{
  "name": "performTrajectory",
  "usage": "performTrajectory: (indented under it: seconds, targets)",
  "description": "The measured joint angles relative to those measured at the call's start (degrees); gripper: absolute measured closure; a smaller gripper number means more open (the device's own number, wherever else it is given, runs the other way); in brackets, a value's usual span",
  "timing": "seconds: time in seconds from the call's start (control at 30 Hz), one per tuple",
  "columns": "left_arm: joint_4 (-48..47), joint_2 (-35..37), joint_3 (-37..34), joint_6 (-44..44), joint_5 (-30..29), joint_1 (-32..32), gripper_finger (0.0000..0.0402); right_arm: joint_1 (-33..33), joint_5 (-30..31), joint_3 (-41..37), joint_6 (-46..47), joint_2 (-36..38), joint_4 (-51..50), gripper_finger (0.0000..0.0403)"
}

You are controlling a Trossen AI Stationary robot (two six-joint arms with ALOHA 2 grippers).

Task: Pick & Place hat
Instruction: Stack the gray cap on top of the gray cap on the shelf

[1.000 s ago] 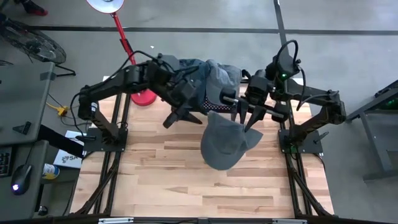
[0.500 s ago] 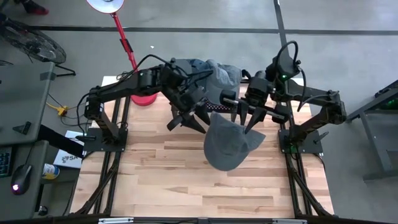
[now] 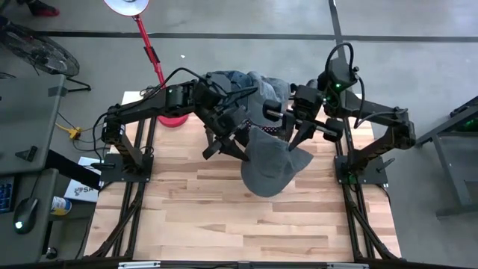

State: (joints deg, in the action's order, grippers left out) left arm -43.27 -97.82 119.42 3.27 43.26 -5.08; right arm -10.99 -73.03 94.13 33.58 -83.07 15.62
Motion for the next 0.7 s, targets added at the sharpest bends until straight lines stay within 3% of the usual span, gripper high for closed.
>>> performTrajectory:
  seconds: [0.13, 0.33, 0.47, 0.7]
  targets:
    - [-0.6, 0.0, 0.0, 0.0, -0.3, 0.0, 0.0282, -0.7, 0.0, 0.0, 0.0, 0.0, -0.3, 0.0381]
    - [-1.8, 0.0, 0.0, -0.5, -0.8, -0.1, 0.0387, -1.0, 0.0, 0.0, 0.0, 0.0, -0.4, 0.0381]
    - [-1.8, 0.0, 0.0, -1.6, -2.8, -0.1, 0.0385, -1.0, 0.8, 0.0, 1.3, 0.0, -0.5, 0.0379]
    - [-3.9, 0.4, 0.0, -3.4, -6.9, -0.2, 0.0395, -1.1, 2.4, -0.1, 2.6, 0.6, -1.1, 0.0317]
